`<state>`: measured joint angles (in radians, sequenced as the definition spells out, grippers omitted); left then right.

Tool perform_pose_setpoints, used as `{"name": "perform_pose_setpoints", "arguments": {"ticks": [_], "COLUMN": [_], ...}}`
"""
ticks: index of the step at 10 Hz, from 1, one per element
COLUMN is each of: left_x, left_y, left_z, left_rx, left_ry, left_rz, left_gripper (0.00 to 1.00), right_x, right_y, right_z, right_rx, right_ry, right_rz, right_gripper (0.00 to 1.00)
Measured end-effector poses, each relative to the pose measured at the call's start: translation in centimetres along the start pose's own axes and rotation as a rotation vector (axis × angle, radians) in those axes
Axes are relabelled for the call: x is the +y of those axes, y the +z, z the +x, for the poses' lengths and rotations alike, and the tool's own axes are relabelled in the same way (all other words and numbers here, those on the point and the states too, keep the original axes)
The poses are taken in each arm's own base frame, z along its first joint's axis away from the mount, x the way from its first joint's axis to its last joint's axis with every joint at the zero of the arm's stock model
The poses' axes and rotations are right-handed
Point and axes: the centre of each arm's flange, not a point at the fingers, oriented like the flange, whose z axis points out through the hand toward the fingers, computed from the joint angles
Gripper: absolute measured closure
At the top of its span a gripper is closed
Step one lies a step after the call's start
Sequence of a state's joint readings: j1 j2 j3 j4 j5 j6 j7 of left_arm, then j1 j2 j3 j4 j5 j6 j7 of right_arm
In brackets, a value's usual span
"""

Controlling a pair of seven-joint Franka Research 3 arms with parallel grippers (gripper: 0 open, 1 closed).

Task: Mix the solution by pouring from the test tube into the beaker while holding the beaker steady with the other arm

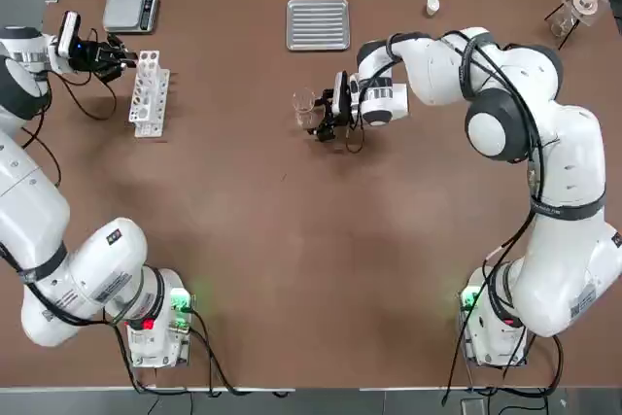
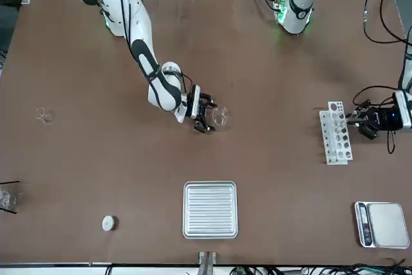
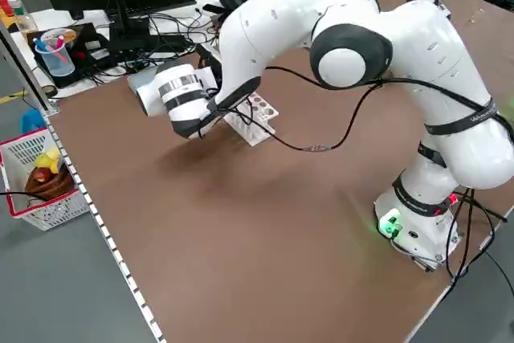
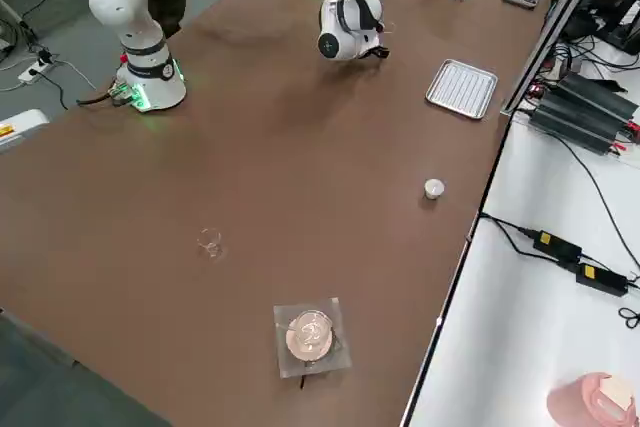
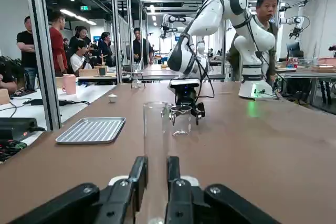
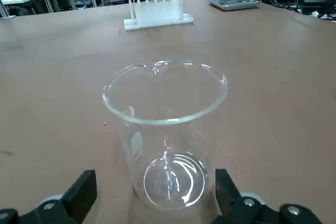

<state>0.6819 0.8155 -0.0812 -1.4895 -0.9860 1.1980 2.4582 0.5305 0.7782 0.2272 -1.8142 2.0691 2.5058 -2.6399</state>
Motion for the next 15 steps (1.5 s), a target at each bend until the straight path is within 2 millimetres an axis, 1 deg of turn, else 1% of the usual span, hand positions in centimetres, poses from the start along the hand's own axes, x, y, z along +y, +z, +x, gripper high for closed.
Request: {"name": "perform_pose_setpoints", "arguments": {"ticks": [3,7,8,11,12,13,15], "left_x": [-0.1,0.0,-0.1,-0.5,-0.7,-1.2,-2.8], "left_y": [-0.1,-0.1,-0.2,-0.7,-0.5,0.3,3.4], "left_z": [1.7,2.2,2.8,7.0,8.3,9.5,11.0], "left_rx": [0.000,0.009,0.002,-0.048,-0.075,-0.095,-0.132], "left_ry": [0.010,0.002,-0.001,-0.020,-0.040,-0.056,-0.089], "left_rz": [-0.013,-0.023,-0.023,-0.027,-0.039,-0.056,-0.089], "left_gripper": [0.79,0.79,0.79,0.79,0.79,0.79,0.79], "right_x": [-0.1,-0.2,-0.1,-0.2,-0.3,-0.3,-0.4], "right_y": [0.5,0.9,1.0,1.6,1.7,1.8,1.8], "right_z": [0.1,-0.3,-0.4,-0.6,-0.5,-0.5,-0.4], "right_rx": [0.010,0.008,0.009,0.012,0.014,0.015,0.016], "right_ry": [0.010,0.018,0.023,0.030,0.029,0.029,0.032], "right_rz": [-0.007,-0.013,-0.015,-0.018,-0.019,-0.019,-0.021], "right_gripper": [0.00,0.00,0.00,0.00,0.00,0.00,0.00]}}
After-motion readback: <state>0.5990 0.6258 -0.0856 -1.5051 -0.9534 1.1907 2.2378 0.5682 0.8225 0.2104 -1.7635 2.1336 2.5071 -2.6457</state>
